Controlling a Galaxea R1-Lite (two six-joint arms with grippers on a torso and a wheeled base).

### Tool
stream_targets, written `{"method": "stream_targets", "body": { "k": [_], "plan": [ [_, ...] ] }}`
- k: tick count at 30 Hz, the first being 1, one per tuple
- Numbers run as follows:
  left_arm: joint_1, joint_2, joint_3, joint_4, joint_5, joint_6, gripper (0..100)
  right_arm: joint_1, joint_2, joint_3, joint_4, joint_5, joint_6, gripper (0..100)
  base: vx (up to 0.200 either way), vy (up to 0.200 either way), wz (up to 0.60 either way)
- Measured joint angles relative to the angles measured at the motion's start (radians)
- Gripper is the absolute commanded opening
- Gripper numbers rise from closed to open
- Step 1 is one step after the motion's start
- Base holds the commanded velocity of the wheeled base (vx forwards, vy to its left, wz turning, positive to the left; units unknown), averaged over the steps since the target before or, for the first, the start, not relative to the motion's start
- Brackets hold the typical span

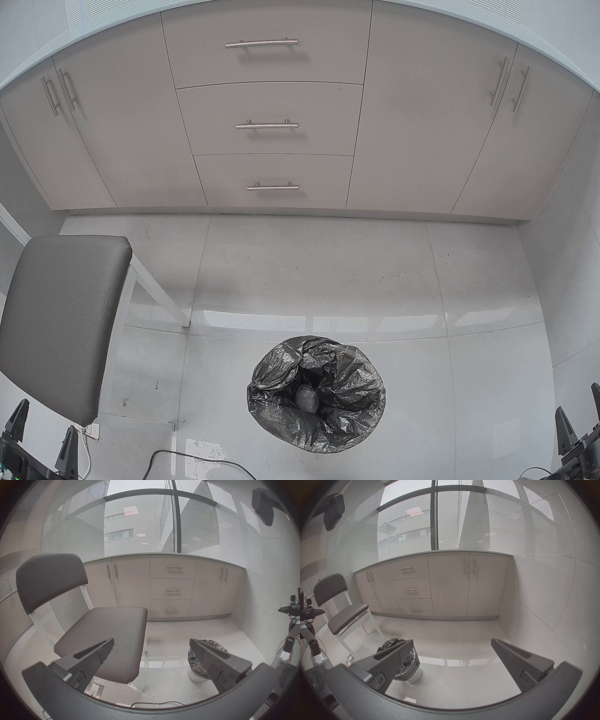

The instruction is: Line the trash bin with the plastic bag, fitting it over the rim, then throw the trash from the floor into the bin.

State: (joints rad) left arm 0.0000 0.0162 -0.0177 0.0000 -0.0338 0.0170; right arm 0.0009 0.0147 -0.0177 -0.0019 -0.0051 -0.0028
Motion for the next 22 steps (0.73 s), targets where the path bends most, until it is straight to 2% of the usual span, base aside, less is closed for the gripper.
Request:
{"method": "stream_targets", "body": {
  "k": [22],
  "plan": [
    [0.000,0.000,0.000,0.000,0.000,0.000,100,0.001,0.000,0.000,0.000,0.001,0.006,100,0.000,0.000,0.00]
  ]
}}
